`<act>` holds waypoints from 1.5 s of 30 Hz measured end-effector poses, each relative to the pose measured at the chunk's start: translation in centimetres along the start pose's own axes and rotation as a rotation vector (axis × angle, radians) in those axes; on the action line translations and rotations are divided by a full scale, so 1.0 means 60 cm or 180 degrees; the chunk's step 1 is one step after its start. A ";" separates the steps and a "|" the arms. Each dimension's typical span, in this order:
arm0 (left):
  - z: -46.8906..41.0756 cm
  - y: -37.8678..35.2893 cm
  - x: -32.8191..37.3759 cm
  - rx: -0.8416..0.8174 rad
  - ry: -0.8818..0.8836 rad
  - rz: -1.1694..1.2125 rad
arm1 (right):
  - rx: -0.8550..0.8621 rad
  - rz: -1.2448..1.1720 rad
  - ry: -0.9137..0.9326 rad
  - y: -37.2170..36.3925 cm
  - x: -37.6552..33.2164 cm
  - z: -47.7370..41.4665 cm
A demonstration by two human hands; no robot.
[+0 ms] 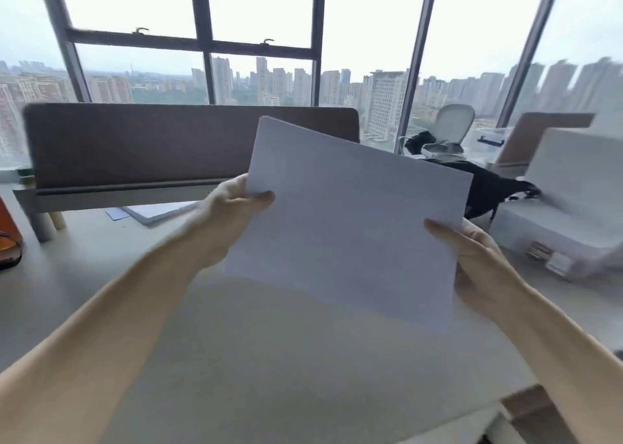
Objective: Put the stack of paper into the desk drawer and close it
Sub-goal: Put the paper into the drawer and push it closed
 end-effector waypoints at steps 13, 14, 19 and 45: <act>0.081 -0.484 -0.012 -0.1733 0.0924 -0.0090 | 0.1720 0.0201 -0.0528 0.405 -0.063 0.316; 0.094 -0.518 -0.018 -0.1813 0.0872 -0.0257 | 0.1894 0.0175 -0.0610 0.433 -0.053 0.335; 0.142 -0.674 -0.067 -0.1738 0.0227 -0.1451 | 0.2489 0.0197 -0.0992 0.530 -0.011 0.405; 0.226 -0.856 -0.299 -0.2262 -0.0524 -0.3560 | 0.3440 0.0917 -0.1888 0.664 0.212 0.349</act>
Point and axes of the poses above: each hand's wrist, its own z-axis away from the middle knuckle, its own y-axis out of the back of the hand, x = y × z, the point moved 3 cm from there along -z, towards the middle knuckle, and after that the axes turned 4 degrees about x, right-handed, at the moved point
